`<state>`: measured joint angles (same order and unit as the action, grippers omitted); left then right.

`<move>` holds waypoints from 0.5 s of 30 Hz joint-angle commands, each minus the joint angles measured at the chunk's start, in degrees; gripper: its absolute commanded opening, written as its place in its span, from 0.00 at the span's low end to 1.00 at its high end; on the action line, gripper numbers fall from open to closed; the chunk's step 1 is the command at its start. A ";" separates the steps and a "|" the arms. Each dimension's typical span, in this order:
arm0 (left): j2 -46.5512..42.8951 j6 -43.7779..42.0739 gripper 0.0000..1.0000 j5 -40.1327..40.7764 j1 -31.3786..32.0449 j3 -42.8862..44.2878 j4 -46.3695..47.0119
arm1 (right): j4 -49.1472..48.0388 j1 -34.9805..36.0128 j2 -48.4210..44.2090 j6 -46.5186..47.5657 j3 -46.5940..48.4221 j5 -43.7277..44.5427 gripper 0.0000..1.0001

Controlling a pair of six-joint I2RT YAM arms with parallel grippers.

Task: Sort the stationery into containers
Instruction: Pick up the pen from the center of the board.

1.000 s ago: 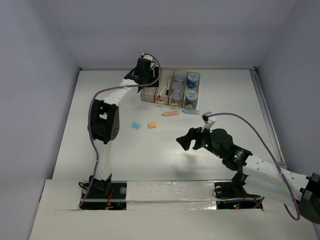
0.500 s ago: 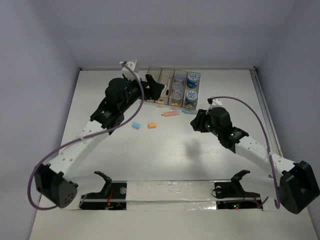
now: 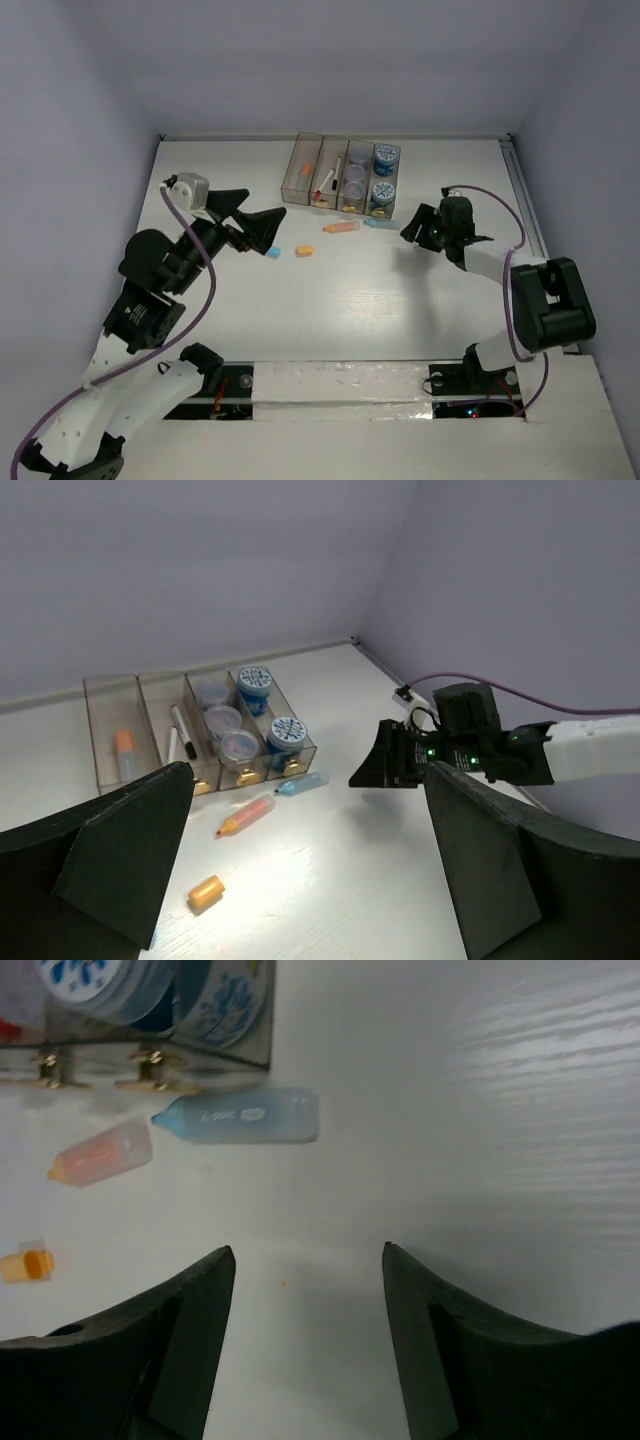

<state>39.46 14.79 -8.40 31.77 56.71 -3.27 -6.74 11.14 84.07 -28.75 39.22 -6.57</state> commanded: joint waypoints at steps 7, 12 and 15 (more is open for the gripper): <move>-6.85 -6.35 0.99 1.46 -0.13 -8.62 1.15 | -12.06 -4.28 11.89 -0.34 9.02 -1.87 0.37; -7.82 -6.26 0.99 -0.20 -0.13 -9.16 1.24 | -9.95 -4.28 18.84 1.42 15.00 -3.18 0.19; -8.70 -6.44 0.99 0.05 -0.13 -9.33 1.16 | -10.48 -4.28 21.30 1.16 16.15 -4.77 0.14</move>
<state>32.62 9.37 -7.53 31.77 47.24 -5.02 -14.70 6.72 104.09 -28.56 53.12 -9.30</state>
